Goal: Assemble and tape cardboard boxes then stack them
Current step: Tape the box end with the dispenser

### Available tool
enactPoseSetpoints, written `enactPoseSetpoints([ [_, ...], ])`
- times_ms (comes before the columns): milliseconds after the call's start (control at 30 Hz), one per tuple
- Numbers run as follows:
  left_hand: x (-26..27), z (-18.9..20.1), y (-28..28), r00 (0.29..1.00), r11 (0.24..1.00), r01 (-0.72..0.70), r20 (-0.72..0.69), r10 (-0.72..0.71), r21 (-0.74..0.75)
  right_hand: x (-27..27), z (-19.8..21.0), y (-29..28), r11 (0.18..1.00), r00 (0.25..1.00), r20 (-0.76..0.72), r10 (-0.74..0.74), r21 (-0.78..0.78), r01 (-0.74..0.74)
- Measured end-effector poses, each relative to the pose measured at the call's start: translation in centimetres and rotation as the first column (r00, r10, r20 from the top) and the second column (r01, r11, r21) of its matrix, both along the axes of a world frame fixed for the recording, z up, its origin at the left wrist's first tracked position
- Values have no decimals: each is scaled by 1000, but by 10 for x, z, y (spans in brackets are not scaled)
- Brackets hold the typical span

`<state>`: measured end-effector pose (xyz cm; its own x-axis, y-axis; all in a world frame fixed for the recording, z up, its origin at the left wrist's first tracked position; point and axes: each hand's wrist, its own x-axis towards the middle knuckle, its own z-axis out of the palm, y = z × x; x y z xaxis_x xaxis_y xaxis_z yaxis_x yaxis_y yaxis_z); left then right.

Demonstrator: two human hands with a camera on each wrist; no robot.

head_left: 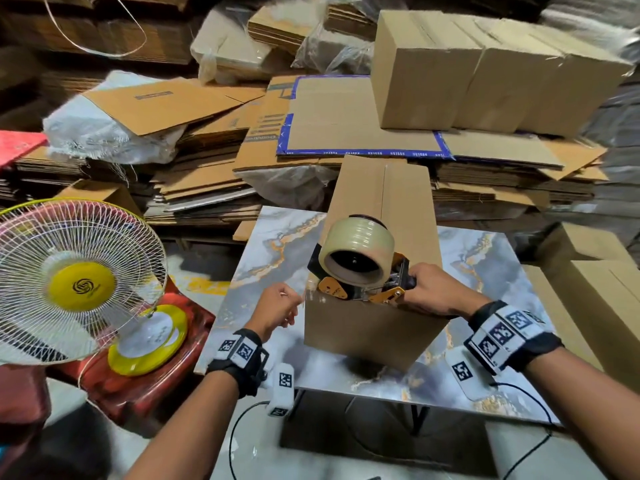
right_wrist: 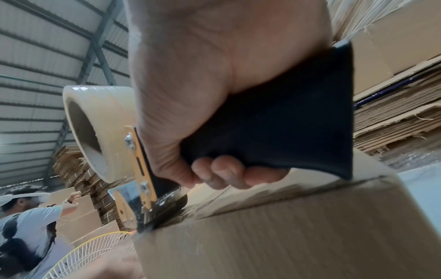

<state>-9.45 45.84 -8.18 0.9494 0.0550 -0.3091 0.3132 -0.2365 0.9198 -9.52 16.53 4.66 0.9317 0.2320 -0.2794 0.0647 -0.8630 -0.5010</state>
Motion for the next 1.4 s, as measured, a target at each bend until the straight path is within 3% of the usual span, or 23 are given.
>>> enactPoseSetpoints([
  [67, -4, -8, -1, 998, 994, -58, 4, 57, 88, 1, 0, 0, 1000, 1000, -2, 4, 4, -4],
  [133, -6, -10, -4, 965, 961, -245, 129, 229, 130, 1, -1, 0, 1000, 1000, -5, 14, 0, -14],
  [233, -10, 5, -18, 840, 894, -448, 341, 422, -4, 1, 0, 1, 1000, 1000, -6, 25, -3, -25],
  [300, -18, 18, -37, 845, 910, -414, 367, 389, -11, 2, -1, 0, 999, 999, -9, 32, -4, -32],
  [400, -31, 28, -60, 860, 903, -411, 382, 339, 125, 4, -3, -3, 999, 999, -20, 42, -9, -43],
  [533, -28, 31, -66, 879, 896, -419, 311, 360, 147, 6, -5, -5, 998, 997, -49, 57, 5, -56],
  [933, -15, 28, -65, 878, 879, -477, 56, 476, 1, 9, -2, -18, 984, 984, -50, 169, 56, -166],
  [1200, 0, 3, -51, 907, 906, -417, -34, 420, 79, -7, 0, -134, 994, 987, -141, 81, 89, -69],
  [1267, -3, 18, -58, 919, 908, -385, -23, 393, 163, -11, -2, -150, 994, 986, -148, 74, 88, -62],
  [1333, -9, 37, -67, 963, 872, -252, 17, 270, 419, -12, -4, -154, 993, 990, -114, 87, 85, -78],
  [1400, -19, 52, -80, 967, 707, -254, 184, 176, 661, -14, -4, -153, 989, 991, -94, 97, 116, -86],
])
